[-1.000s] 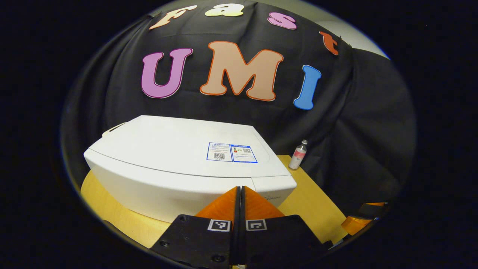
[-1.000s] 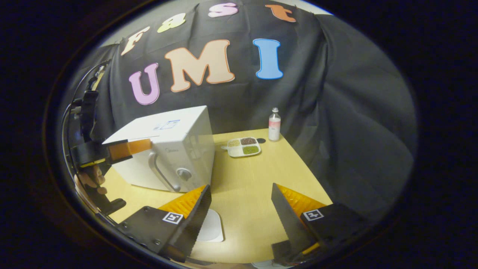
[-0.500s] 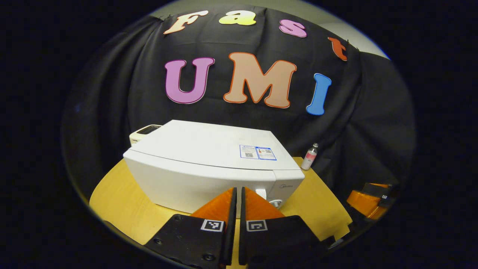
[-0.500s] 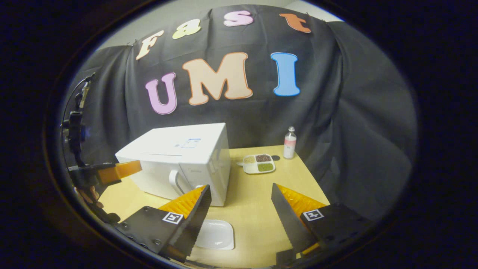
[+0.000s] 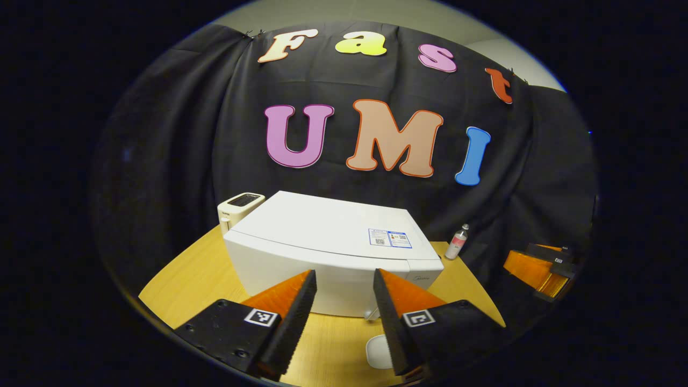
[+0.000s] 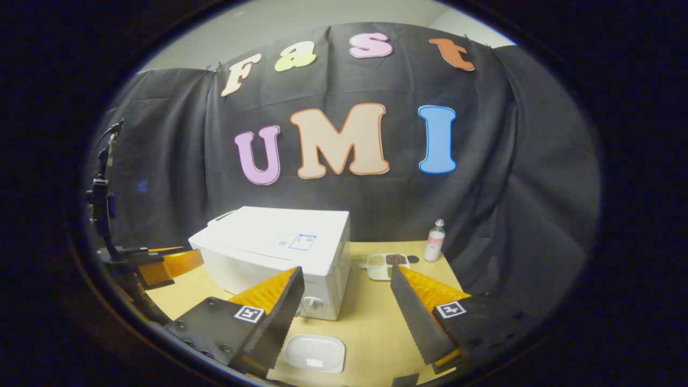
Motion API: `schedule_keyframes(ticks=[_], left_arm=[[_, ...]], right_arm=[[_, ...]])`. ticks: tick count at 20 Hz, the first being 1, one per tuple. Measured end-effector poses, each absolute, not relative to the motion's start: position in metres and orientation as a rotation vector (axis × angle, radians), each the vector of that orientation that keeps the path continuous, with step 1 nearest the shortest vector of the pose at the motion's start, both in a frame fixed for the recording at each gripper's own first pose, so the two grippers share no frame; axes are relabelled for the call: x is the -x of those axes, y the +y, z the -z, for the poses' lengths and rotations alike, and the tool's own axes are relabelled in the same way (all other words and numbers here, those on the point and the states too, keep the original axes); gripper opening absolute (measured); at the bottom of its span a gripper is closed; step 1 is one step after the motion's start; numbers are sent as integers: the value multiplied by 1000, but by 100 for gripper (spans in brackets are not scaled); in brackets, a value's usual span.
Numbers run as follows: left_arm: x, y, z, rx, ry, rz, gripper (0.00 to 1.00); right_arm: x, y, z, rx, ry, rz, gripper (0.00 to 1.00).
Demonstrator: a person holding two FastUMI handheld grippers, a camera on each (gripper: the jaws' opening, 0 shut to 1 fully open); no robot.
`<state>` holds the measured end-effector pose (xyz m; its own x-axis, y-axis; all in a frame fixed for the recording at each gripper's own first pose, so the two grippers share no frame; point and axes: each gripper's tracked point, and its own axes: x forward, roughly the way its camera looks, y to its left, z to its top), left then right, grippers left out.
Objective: Open the microwave oven with the left hand, put the food in, and close the microwave oven.
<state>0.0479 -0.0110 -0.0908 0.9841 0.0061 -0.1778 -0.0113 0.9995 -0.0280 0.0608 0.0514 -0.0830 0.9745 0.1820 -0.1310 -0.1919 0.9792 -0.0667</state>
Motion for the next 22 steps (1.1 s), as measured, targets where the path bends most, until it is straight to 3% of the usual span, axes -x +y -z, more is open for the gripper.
schedule_keyframes(ticks=[5,7,8,10,11,22], left_arm=[[-40,2,77,-11,132,-76,96],[-38,2,80,-11,140,-71,96],[-36,-1,83,-19,153,-55,96],[-35,-6,84,-47,163,-33,97],[-35,-9,83,-58,164,-21,97],[-31,-54,98,-107,253,60,96]], right_arm=[[-57,52,77,59,113,-192,92],[-56,48,78,72,113,-185,92],[-57,46,79,82,112,-180,100],[-54,45,82,102,115,-178,100],[-52,44,83,110,118,-176,92],[-50,5,86,76,130,-122,92]])
